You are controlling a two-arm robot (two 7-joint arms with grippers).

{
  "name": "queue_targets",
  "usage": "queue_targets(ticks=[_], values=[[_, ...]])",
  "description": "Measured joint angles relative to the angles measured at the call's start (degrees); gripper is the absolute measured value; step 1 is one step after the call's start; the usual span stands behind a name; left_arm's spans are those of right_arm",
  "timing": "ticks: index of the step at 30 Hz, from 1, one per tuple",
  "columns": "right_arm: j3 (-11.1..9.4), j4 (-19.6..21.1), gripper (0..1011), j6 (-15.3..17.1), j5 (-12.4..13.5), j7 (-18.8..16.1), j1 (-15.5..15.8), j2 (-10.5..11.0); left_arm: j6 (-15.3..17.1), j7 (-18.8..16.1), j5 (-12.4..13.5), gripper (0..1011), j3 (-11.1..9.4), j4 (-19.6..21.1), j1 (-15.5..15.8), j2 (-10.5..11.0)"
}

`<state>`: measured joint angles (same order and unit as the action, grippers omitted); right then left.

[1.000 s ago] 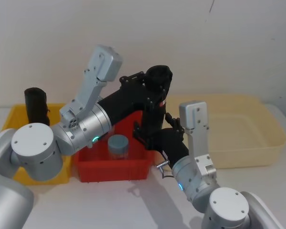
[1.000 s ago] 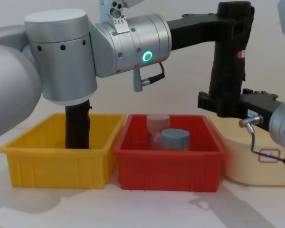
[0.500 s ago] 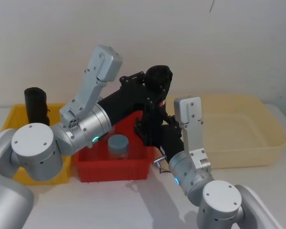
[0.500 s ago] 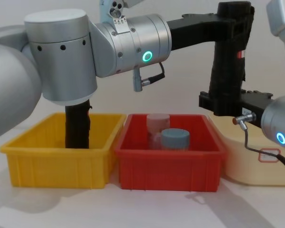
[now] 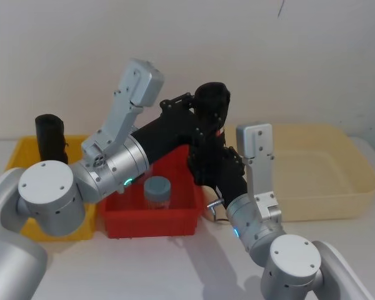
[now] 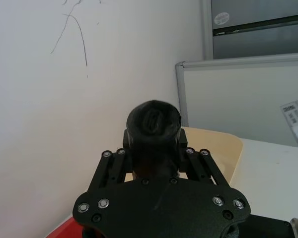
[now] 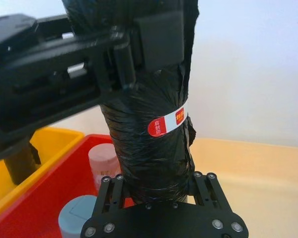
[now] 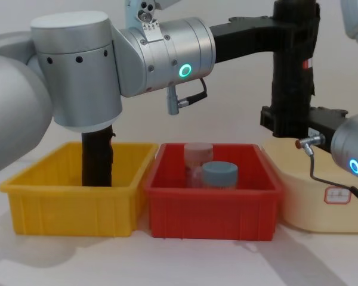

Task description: Pick up the garbage bag with the one hand and transfer it to the other hand.

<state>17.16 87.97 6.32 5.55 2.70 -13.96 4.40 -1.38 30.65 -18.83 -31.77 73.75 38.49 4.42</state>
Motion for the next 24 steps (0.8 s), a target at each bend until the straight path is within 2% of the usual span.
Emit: queue_targets(ticks=[10,19,24], values=[[-0.85,0.55,578,-0.54,-0.05,-0.02,0.24,-0.44,0.0,0.0,0.01,720,0.0,-0.01,0.0,0.0],[-2.18,-0.34,579,0.72,-0.08,0.32,-0.63,-0.94,0.02,0.0,0.01,981,0.0,-0.01,0.0,0.0],[-3.44,-2.97,579,1.44,-0.57,1.15,-2.63,-0.96,0.03,0.0,0.01,1001,0.0,-0.01,0.0,0.0]])
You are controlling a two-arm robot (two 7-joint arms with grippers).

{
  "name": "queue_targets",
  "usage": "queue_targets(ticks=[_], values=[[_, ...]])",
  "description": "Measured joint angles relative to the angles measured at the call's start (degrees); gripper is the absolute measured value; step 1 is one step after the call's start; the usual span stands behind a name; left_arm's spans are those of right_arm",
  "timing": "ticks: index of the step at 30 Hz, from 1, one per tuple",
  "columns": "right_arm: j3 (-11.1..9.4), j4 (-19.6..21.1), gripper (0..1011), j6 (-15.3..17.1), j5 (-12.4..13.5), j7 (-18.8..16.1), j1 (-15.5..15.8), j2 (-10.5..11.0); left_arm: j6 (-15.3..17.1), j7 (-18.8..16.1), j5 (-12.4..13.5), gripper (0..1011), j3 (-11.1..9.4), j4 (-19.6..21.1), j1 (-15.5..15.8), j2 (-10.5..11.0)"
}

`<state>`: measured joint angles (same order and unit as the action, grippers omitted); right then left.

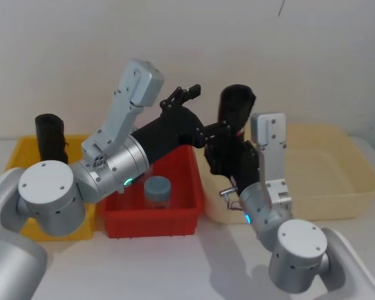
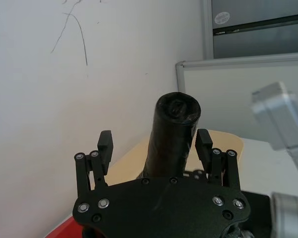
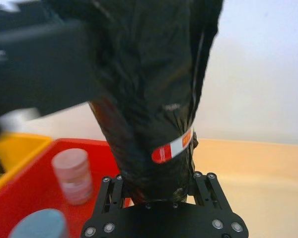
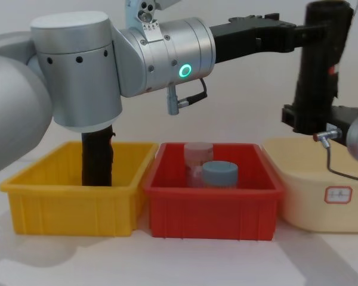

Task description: Pick up the garbage bag with the one hand and transfer it to the other hand.

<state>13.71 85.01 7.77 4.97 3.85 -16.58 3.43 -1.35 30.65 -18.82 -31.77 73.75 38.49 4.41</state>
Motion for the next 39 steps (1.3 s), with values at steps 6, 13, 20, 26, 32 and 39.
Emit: queue_targets(ticks=[6,13,20,26,32,39], values=[[-1.82,-4.93,578,0.28,-0.91,1.18,-3.62,0.5,0.0,0.0,0.0,1000,0.0,0.0,0.0,0.0],[-3.63,-10.44,579,0.34,-1.66,2.38,-7.6,1.08,0.0,0.0,0.0,1000,0.01,0.0,0.0,0.0],[-6.19,-16.26,578,0.78,-2.16,4.03,-11.92,1.92,0.0,0.0,0.0,1000,0.0,0.01,0.0,0.0],[-8.06,-19.37,578,1.14,-2.32,4.91,-14.21,2.83,0.0,0.0,-0.01,1001,0.0,0.01,0.0,0.0],[-9.36,-21.54,690,1.6,-3.28,5.73,-15.74,4.35,0.0,0.0,-0.01,1000,0.0,0.0,0.0,0.0],[-9.45,-22.07,891,1.69,-5.14,5.99,-16.1,6.25,0.0,0.0,0.0,1001,0.0,0.01,0.0,0.0]])
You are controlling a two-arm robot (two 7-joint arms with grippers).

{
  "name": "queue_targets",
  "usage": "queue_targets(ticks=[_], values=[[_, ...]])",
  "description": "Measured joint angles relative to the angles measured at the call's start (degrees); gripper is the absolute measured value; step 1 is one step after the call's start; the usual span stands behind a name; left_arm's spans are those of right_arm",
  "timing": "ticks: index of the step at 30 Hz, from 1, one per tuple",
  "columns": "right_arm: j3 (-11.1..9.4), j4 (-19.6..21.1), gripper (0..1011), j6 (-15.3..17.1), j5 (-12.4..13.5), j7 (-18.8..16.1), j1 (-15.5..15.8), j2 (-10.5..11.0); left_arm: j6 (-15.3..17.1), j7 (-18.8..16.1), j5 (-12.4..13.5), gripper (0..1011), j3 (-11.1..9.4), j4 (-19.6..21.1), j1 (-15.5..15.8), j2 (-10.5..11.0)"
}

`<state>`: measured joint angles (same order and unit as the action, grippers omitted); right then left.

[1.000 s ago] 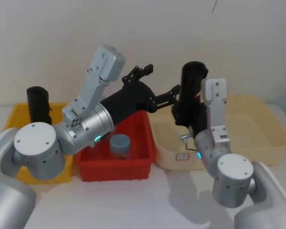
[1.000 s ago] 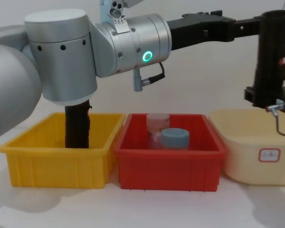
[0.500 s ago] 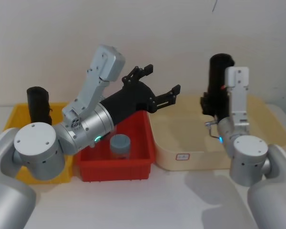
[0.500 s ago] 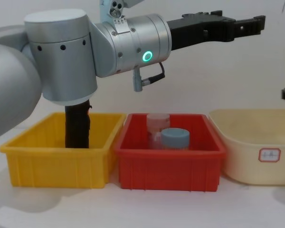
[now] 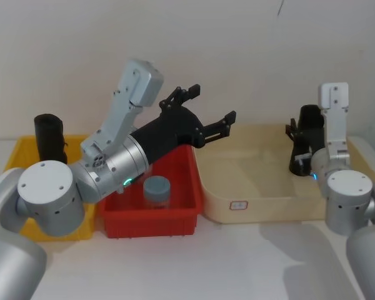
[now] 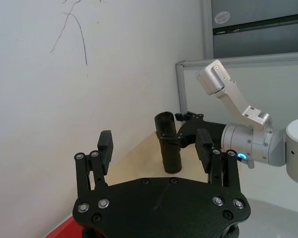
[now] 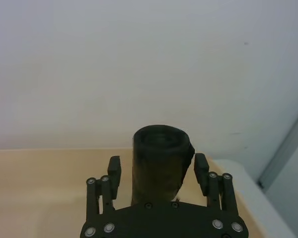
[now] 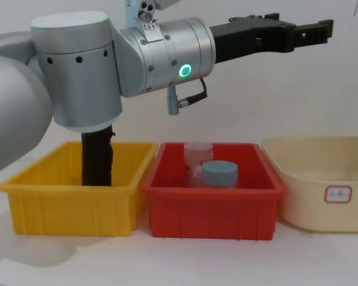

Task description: Pick up the garbage bag with the one hand and transfer it to the other hand.

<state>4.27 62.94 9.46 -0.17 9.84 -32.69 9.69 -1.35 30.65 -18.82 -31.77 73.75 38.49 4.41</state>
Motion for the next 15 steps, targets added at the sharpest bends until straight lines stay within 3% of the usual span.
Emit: queue_targets(ticks=[5,15], values=[[0.42,0.67,998,-0.43,-1.45,-0.25,0.24,1.54,0.0,0.0,0.0,1001,0.0,0.0,0.0,0.0],[0.84,5.96,1000,-2.3,-2.93,-2.95,2.28,4.39,0.0,0.0,-0.01,1001,0.0,0.0,0.0,0.0]])
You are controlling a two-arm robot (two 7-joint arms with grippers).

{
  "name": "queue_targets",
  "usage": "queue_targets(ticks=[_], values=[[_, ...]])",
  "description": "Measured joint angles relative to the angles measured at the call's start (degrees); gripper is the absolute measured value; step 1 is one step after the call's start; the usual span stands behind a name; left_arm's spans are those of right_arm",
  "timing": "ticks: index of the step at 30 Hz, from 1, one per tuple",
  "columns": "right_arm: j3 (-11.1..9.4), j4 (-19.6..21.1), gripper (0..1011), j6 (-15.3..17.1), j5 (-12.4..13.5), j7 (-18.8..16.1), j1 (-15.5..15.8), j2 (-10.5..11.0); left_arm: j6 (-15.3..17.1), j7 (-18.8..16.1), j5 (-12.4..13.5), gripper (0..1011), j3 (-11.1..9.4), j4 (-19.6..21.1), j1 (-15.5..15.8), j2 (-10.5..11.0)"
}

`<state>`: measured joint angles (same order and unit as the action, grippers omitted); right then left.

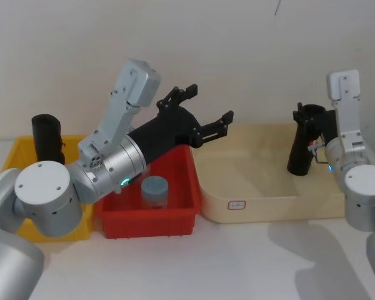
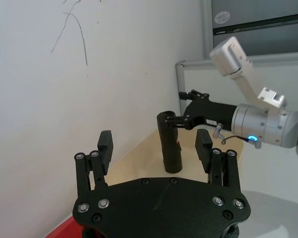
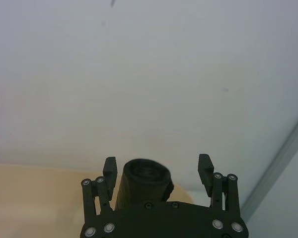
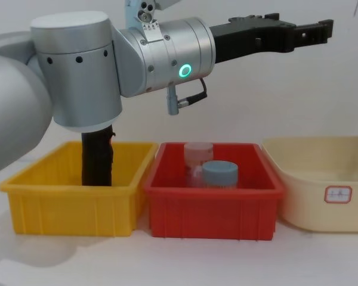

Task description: Pick up the garbage bag with the one hand and transfer it to the other hand.

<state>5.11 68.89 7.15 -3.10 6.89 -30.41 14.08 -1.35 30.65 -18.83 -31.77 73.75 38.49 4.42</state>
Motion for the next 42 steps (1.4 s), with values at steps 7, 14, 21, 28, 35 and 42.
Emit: queue_targets(ticks=[7,14,21,28,35,42], values=[[-0.04,4.41,1000,-0.18,0.18,-2.03,2.06,0.81,-0.49,-0.99,0.31,1001,0.13,0.97,-0.41,0.42],[0.16,9.4,1000,0.66,0.78,-4.38,5.6,1.3,-1.26,-3.85,2.05,1001,1.03,4.51,-1.91,2.05],[0.59,13.15,1000,1.59,1.25,-6.35,9.02,1.5,-0.88,-7.27,4.23,1000,2.8,9.89,-4.39,4.61],[1.38,16.75,1000,2.44,1.76,-8.47,12.13,1.45,0.76,-10.57,6.08,1001,5.43,16.16,-7.79,7.8],[2.7,19.84,1000,3.05,2.05,-10.62,14.35,1.04,2.97,-13.45,7.34,1001,8.04,21.21,-11.29,10.39],[4.59,22.58,1000,3.45,2.17,-12.76,15.91,0.36,5.0,-14.6,7.45,1000,9.76,23.97,-14.21,11.78]])
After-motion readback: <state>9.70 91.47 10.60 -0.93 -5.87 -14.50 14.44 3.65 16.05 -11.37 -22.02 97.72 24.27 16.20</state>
